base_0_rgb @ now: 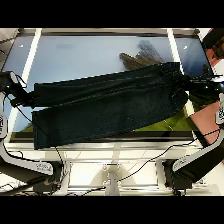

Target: Fold the clothes and pants, and hang the long-sleeved shirts on hangers.

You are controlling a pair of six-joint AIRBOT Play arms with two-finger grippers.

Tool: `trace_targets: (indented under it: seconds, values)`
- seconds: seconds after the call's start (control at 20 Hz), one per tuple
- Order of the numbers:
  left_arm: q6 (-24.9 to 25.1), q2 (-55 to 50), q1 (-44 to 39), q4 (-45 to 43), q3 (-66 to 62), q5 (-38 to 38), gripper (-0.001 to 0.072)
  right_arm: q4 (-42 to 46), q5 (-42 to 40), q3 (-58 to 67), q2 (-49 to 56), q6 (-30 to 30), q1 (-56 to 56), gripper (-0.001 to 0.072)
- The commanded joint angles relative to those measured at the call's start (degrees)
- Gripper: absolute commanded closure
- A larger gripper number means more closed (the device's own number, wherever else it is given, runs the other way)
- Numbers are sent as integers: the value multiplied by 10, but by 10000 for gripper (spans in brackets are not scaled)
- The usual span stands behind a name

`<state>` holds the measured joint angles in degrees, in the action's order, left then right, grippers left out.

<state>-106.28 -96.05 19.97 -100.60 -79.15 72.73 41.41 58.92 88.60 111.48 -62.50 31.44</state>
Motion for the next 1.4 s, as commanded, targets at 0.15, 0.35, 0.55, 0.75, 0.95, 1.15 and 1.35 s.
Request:
trace_targets:
  seconds: [0.15,0.35,0.55,0.75,0.95,1.15,1.35]
  values:
    - [0,-18,2,-3,1,2,674,10,-2,0,0,0,0,676]
    - [0,-40,0,-3,1,-40,674,11,0,0,0,-47,0,677]
    - [0,-40,0,1,1,-128,675,35,-9,-21,-20,-83,0,678]
    - [0,-43,0,2,1,-205,675,43,-88,-118,-96,-97,0,678]
    - [-1,-68,-6,24,1,-269,676,33,-167,-245,-175,-121,0,677]
    - [-1,-87,-27,31,0,-321,677,0,-215,-352,-250,-121,0,678]
    - [-1,-87,-31,31,0,-333,678,-2,-225,-378,-282,-121,0,677]
